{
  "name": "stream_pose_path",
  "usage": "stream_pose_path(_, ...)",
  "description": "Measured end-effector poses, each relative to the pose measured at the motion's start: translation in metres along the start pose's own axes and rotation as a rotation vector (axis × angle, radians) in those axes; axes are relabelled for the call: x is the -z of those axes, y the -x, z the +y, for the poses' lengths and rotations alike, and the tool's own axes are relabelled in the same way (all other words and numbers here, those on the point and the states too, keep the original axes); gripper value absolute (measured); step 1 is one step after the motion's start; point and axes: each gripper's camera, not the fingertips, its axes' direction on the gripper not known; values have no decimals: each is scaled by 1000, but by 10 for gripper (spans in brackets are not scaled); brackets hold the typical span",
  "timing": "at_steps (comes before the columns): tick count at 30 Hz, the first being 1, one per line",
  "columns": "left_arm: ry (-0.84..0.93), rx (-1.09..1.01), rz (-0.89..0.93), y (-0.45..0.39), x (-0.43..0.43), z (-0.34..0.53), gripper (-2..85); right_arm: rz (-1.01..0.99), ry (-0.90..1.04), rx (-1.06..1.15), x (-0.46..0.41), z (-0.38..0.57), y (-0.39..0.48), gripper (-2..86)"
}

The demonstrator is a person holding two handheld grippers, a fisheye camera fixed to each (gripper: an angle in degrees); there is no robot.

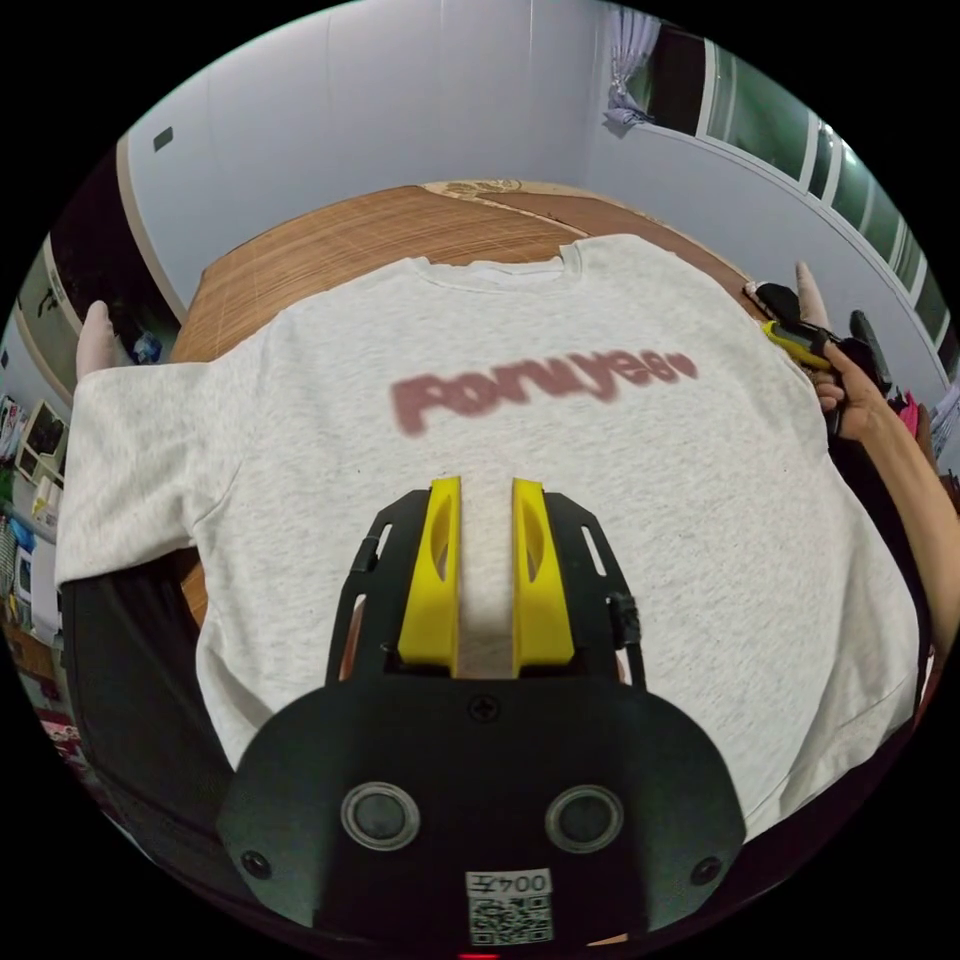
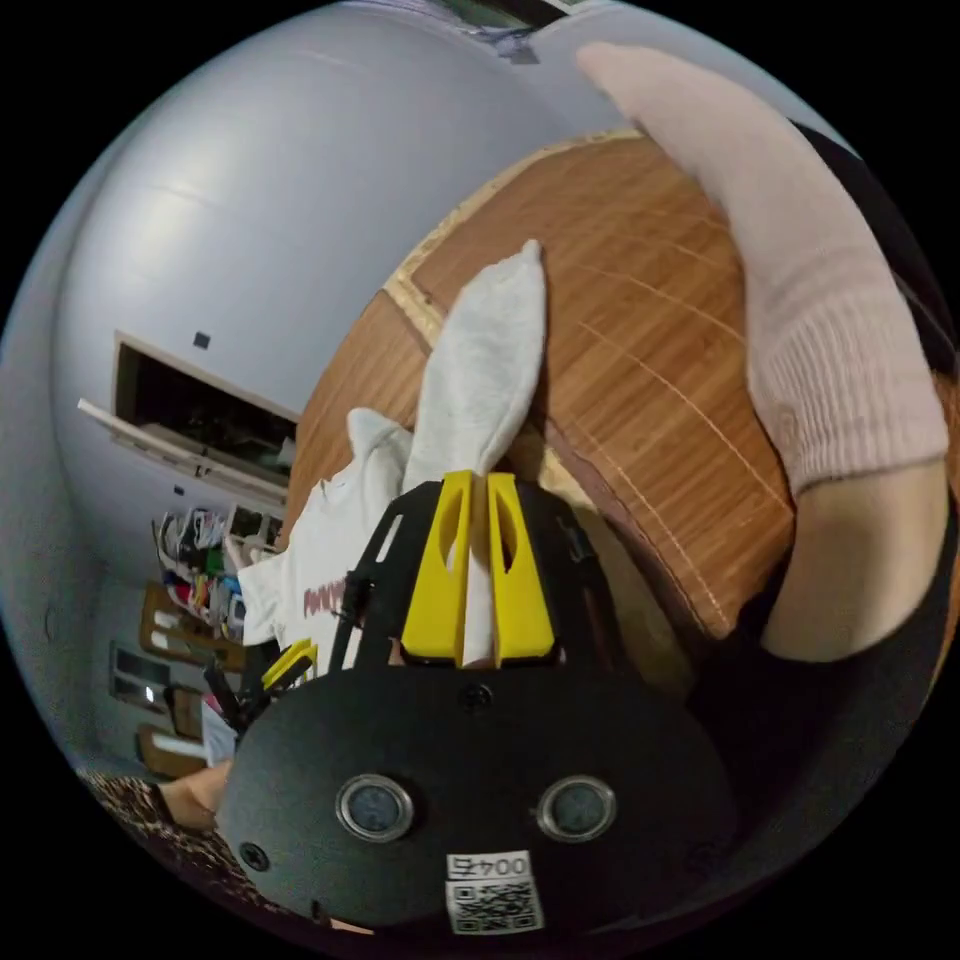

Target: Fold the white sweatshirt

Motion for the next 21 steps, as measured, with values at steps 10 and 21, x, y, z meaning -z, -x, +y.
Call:
stream_pose_path(10, 0, 2, -3, 8, -17, 8, 75, -142, 431, 787, 23, 85, 165, 64)
stream_pose_path(21, -1, 1, -3, 20, -29, 12, 74, 363, -29, 214, 20, 45, 83, 101)
